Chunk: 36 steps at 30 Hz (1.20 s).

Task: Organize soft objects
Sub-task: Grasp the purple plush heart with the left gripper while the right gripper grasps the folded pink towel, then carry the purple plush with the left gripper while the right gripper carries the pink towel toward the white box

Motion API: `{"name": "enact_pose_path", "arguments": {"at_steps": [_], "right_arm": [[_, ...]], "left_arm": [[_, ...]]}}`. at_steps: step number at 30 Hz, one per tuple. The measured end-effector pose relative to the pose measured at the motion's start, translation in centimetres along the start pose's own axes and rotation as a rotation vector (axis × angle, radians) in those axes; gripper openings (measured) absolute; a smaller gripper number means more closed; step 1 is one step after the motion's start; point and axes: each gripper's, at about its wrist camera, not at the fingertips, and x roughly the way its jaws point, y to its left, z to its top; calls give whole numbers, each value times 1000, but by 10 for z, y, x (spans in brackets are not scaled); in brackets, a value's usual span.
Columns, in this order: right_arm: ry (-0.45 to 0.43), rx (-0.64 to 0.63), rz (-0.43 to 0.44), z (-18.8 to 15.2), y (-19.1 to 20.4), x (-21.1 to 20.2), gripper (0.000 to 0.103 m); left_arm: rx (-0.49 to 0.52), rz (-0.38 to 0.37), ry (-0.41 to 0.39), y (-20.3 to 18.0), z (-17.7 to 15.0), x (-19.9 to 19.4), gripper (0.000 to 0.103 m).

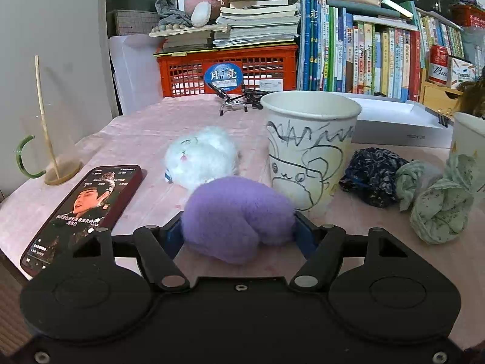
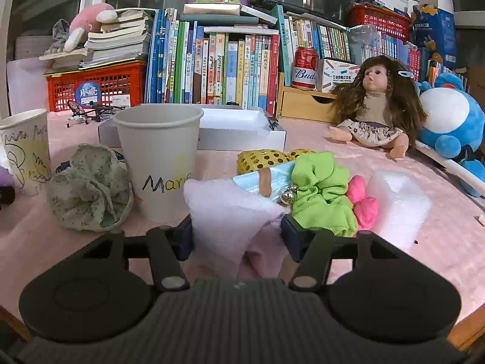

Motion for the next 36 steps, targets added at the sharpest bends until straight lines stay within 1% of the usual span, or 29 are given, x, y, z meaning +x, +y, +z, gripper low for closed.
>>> {"name": "enact_pose_path", "arguments": {"at_steps": [5,7,9,16,22,28,36], "right_arm": [[-8,1,15,0,2,-8,55],[-10,-4,21,-1,3,-11,51],[-11,-8,30,-1,5,-14,49],[-10,-13,58,-3,10,-25,45],[-19,-6,82,-1,10,-34,44],[-65,4,95,11,6,-47,44],[-134,33,103,42,-9,-58,44]], "left_arm": [[2,-15,-8,-2,1,-11,69],[0,-24,-11,-3,2,-17,69],[-5,-39,-11,-4,1,-24,69],[31,-137,-7,-21,-4,-51,69],[65,-203,-34,-36,-2,-71,69],[83,-269,-80,-42,13,-92,69],[118,-371,-144,-52,51,-110,69]]}}
